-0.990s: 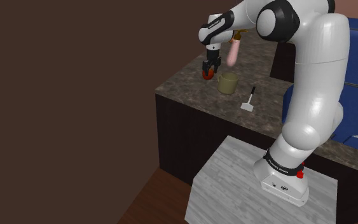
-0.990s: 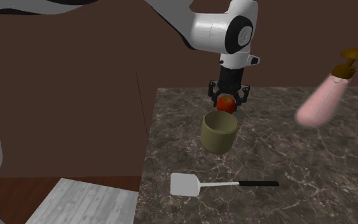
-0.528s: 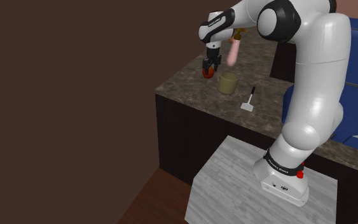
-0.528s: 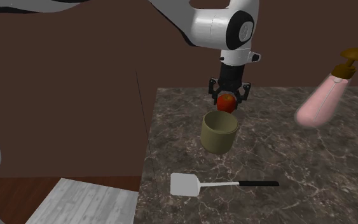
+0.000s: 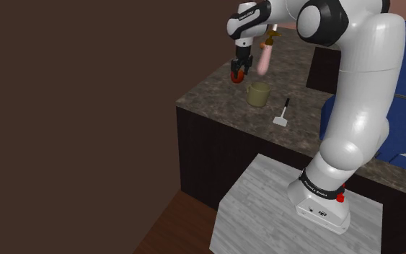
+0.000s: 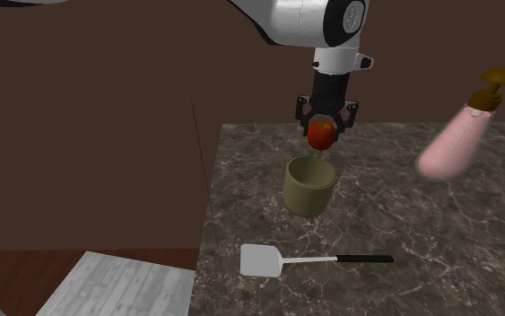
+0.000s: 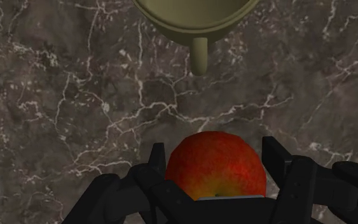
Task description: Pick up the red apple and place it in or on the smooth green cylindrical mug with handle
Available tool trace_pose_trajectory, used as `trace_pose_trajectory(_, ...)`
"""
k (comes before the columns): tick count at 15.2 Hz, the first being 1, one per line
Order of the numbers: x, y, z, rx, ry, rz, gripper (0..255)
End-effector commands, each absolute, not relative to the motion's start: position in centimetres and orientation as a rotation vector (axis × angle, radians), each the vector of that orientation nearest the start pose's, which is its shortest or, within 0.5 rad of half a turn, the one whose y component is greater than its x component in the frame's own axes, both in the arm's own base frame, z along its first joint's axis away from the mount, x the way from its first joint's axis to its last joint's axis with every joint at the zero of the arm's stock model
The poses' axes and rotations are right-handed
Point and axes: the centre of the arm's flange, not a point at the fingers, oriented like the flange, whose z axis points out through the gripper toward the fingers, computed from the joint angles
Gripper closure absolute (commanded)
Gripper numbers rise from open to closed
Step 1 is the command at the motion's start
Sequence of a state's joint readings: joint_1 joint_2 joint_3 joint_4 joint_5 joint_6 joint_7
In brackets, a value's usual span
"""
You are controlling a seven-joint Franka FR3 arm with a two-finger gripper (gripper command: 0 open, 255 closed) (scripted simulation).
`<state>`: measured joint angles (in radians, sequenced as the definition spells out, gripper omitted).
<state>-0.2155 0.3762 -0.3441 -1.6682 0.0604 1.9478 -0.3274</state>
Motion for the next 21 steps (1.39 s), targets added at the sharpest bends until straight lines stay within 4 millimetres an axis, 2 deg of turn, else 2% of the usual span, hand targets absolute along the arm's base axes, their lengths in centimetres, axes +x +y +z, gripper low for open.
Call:
trace_pose_trajectory(1, 56.3, -32.3, 40.4, -3.146, 0.378, 0.154, 255)
trace_pose_trajectory(21, 56.3, -32.3, 50.9, -3.146, 0.378, 0.154, 255)
